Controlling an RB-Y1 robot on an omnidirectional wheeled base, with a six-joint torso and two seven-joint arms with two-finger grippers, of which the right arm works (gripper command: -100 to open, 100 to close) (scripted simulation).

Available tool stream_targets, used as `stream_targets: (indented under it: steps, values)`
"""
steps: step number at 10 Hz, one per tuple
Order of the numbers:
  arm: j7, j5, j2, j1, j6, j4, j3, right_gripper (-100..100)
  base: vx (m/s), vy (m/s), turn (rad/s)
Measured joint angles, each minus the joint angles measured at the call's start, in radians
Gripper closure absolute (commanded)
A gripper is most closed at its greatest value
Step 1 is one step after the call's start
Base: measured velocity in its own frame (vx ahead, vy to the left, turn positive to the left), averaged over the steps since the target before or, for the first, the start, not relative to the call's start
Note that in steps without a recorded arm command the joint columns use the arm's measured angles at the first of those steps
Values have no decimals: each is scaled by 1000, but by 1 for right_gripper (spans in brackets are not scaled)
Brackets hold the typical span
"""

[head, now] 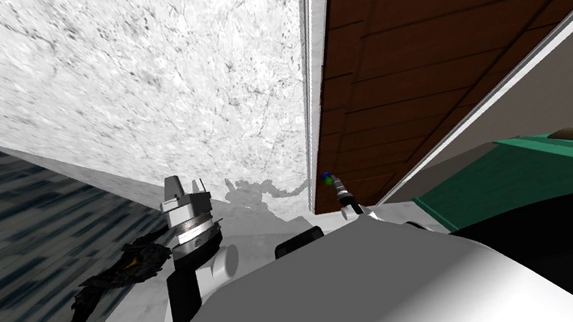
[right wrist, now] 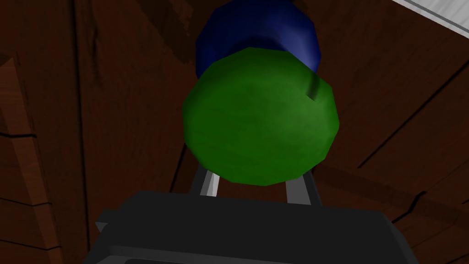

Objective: Pull the door open

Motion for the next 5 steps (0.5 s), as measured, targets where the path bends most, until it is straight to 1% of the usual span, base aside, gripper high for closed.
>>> stream_targets:
  steps: [1, 2, 3, 4, 5]
  values:
    - [-29, -8, -4, 7, -1, -5, 2, 100, -42, -28, 9]
    - [-50, -10, 1, 3, -12, 6, 4, 100, -33, -15, 42]
    - [-72, -16, 3, 8, -11, 1, 6, 100, -27, -3, 43]
    - [-89, -20, 4, 31, 6, -39, 6, 100, -6, 4, -1]
    - [-97, -21, 5, 21, 5, -23, 6, 100, -17, -5, 56]
